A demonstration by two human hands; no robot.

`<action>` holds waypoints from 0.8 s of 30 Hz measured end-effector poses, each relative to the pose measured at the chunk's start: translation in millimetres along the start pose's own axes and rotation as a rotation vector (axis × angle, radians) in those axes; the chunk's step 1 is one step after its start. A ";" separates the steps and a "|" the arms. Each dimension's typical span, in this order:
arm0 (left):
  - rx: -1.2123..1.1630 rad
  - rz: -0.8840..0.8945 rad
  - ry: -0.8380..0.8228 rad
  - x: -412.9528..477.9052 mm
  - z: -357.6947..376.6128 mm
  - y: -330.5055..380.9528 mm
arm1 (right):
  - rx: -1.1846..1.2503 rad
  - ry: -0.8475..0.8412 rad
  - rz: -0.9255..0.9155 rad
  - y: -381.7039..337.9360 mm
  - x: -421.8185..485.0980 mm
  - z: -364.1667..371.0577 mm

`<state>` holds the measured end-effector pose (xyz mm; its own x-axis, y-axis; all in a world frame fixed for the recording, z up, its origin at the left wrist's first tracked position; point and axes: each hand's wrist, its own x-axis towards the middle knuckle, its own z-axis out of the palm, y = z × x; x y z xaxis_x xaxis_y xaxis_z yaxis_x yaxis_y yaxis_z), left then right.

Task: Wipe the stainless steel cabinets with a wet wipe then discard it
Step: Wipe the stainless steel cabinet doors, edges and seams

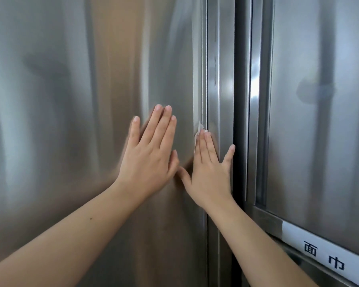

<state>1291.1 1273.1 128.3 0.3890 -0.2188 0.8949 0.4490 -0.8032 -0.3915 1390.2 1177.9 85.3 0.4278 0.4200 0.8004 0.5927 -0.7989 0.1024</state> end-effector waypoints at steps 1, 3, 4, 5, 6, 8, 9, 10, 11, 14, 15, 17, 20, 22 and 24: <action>-0.003 -0.006 0.007 4.9 -0.2 -1.7 | -0.020 0.016 -0.014 1.7 9.3 -4.0; -0.007 -0.021 0.021 16.0 -1.0 -6.0 | -0.044 0.046 -0.039 5.1 24.8 -12.7; -0.006 -0.030 0.024 22.3 -1.8 -8.6 | -0.055 0.058 -0.053 6.9 31.0 -16.4; -0.001 -0.039 0.027 29.2 -3.0 -11.8 | -0.069 0.067 -0.070 8.8 36.0 -19.2; 0.007 -0.048 0.031 36.2 -4.1 -15.2 | -0.084 0.074 -0.089 10.7 40.1 -21.8; 0.022 -0.065 0.044 47.5 -6.0 -21.7 | -0.112 0.078 -0.125 15.2 46.3 -26.7; 0.031 -0.074 0.051 50.9 -6.4 -24.0 | -0.126 0.078 -0.142 17.7 50.3 -29.5; 0.045 -0.079 0.056 52.4 -6.1 -25.2 | -0.141 0.081 -0.158 20.2 55.8 -32.8; 0.064 -0.080 0.061 52.7 -5.2 -25.2 | -0.154 0.092 -0.170 22.8 63.4 -36.9; 0.067 -0.082 0.088 51.1 -2.6 -22.9 | -0.170 0.155 -0.185 30.1 98.5 -55.2; 0.063 -0.082 0.100 50.9 -2.5 -23.0 | -0.174 0.177 -0.183 32.3 112.4 -62.7; 0.065 -0.074 0.118 50.9 -2.2 -24.4 | -0.202 0.215 -0.185 37.0 137.7 -78.2; 0.039 -0.065 0.141 50.1 -1.3 -26.4 | -0.258 0.250 -0.214 44.0 158.7 -92.8; 0.025 -0.062 0.151 50.0 -0.7 -26.6 | -0.297 0.255 -0.230 47.2 158.5 -93.1; 0.018 -0.057 0.160 49.9 0.1 -26.7 | -0.339 0.256 -0.245 50.5 153.0 -88.5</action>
<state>1298.6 1283.7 183.4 0.2299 -0.2599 0.9379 0.4812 -0.8073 -0.3417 1425.2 1163.7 265.1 0.0970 0.5276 0.8440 0.3812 -0.8030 0.4581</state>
